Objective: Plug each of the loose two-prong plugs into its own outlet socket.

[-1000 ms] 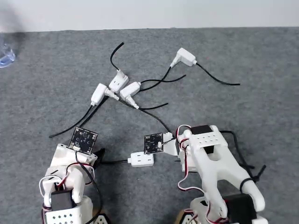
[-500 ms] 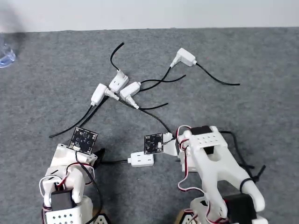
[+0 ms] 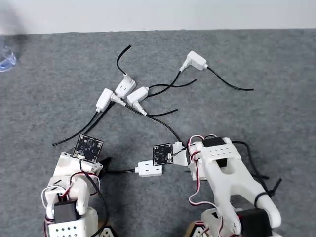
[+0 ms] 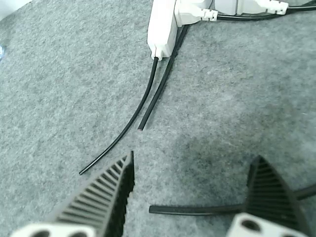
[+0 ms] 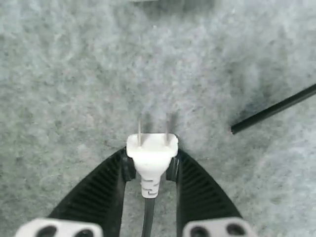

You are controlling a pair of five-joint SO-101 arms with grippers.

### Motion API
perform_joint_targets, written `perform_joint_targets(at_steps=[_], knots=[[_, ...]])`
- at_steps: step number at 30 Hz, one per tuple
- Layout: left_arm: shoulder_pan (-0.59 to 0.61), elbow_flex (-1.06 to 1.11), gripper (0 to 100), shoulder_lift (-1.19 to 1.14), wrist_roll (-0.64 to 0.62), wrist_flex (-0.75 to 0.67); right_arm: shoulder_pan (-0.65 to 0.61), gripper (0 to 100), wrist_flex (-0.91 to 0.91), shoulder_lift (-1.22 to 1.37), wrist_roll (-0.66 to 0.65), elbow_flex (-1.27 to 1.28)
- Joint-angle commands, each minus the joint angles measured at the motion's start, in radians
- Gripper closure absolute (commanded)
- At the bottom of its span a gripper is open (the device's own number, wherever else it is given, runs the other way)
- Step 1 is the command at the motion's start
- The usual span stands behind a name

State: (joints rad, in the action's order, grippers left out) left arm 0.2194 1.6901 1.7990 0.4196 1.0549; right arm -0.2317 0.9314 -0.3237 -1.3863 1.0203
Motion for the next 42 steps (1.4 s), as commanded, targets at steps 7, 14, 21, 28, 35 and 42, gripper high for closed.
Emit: perform_joint_targets(at_steps=[7, 14, 21, 28, 35, 42], knots=[[-0.368, -0.068, 66, 0.021, -0.117, -0.021, -0.039, 98.8, 0.348, -0.220, -0.003, -0.190], [-0.638, -0.105, 71, 0.021, -0.226, -0.091, -0.059, 98.8, 0.351, -0.278, 0.100, -0.192], [-0.746, -0.104, 73, 0.021, -0.218, -0.063, -0.062, 98.8, 0.309, -0.282, 0.146, -0.193], [-0.612, -0.128, 87, 0.020, -0.367, -0.239, -0.058, 98.8, 0.311, -0.288, 0.146, -0.193], [-0.557, -0.116, 94, 0.020, -0.664, -0.244, -0.061, 98.8, 0.220, -0.288, 0.334, -0.189], [-0.663, -0.008, 88, 0.020, -0.850, -0.374, -0.074, 98.8, 0.114, -0.288, 0.525, -0.189]])
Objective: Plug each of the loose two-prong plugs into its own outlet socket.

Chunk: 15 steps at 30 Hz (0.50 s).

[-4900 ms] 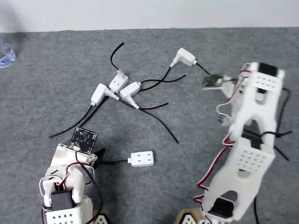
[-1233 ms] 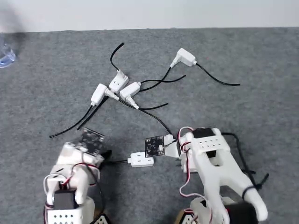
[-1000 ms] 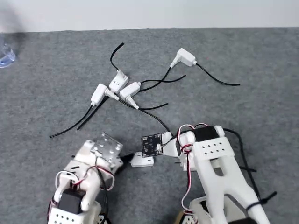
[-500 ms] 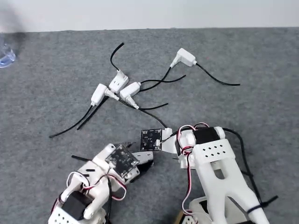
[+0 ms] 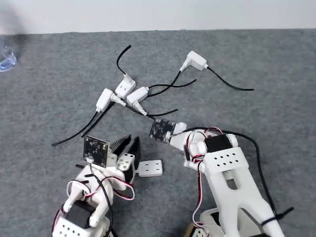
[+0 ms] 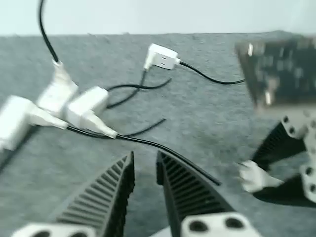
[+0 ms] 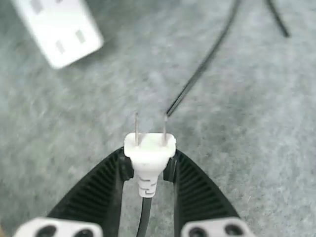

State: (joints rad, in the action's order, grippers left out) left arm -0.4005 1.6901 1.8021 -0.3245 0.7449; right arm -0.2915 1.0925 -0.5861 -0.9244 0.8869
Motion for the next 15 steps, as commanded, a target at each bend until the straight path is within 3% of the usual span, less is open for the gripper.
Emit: perform_joint_targets(at_steps=[1, 7, 15], knots=[[-0.060, -0.008, 85, 0.017, -0.147, -0.064, -0.027, 98.8, -0.053, -0.025, 0.075, -0.055], [-0.095, -0.008, 69, 0.015, -0.241, -0.060, -0.156, 98.8, -0.053, -0.025, 0.095, -0.066], [-0.086, -0.007, 68, 0.015, -0.241, -0.057, -0.170, 98.8, 0.053, -0.027, 0.150, -0.206]])
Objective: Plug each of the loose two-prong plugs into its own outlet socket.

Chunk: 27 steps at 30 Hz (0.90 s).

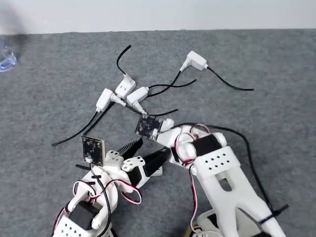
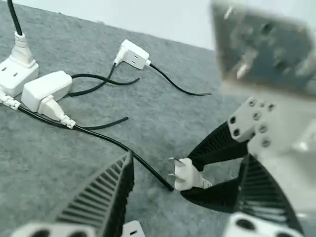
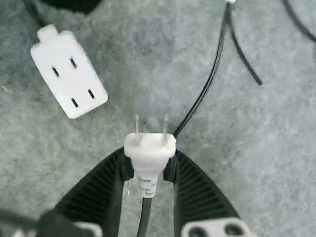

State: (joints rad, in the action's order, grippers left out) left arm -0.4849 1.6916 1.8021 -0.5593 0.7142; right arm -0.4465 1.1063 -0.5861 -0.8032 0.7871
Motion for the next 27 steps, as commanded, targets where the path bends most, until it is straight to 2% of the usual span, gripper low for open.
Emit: perform_joint_targets(at_steps=[1, 7, 11, 18, 27], knots=[[-0.002, -0.008, 68, 0.015, -0.006, -0.026, -0.015, 98.8, 0.054, -0.027, 0.032, -0.124], [-0.002, -0.008, 68, 0.017, -0.002, 0.012, -0.015, 98.8, 0.142, -0.039, 0.032, -0.180], [0.000, -0.008, 68, 0.017, -0.002, 0.017, -0.018, 98.8, 0.174, -0.143, 0.035, -0.176], [0.000, -0.008, 68, 0.017, -0.002, 0.017, -0.131, 98.8, 0.266, -0.348, 0.055, -0.175], [0.000, -0.008, 68, 0.017, -0.002, 0.018, -0.137, 98.8, 0.354, -0.389, 0.055, -0.183]])
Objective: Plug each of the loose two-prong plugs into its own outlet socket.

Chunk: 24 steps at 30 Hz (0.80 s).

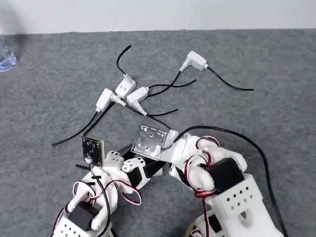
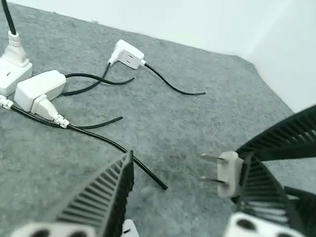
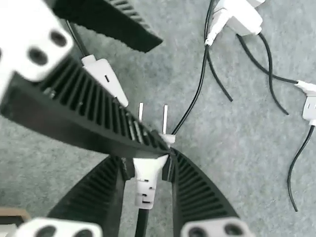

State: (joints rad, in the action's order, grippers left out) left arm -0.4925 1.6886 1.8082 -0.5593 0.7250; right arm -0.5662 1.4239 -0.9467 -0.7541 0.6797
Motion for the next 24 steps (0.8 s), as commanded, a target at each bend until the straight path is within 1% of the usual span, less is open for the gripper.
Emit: perform_joint_targets(at_steps=[1, 6, 15, 19, 24], knots=[[0.008, -0.005, 68, 0.011, -0.002, 0.008, -0.018, 98.8, 0.042, -0.028, 0.006, -0.075], [0.008, -0.005, 68, 0.011, -0.002, 0.028, -0.013, 98.8, 0.045, -0.028, 0.025, -0.074], [0.008, -0.005, 68, 0.011, -0.002, 0.028, 0.088, 98.8, 0.028, -0.031, 0.020, -0.089], [0.008, -0.005, 68, 0.011, -0.002, 0.028, 0.088, 98.8, 0.038, -0.108, 0.026, -0.123], [0.008, -0.005, 68, 0.011, -0.002, 0.028, 0.088, 98.8, 0.048, -0.176, 0.028, -0.107]])
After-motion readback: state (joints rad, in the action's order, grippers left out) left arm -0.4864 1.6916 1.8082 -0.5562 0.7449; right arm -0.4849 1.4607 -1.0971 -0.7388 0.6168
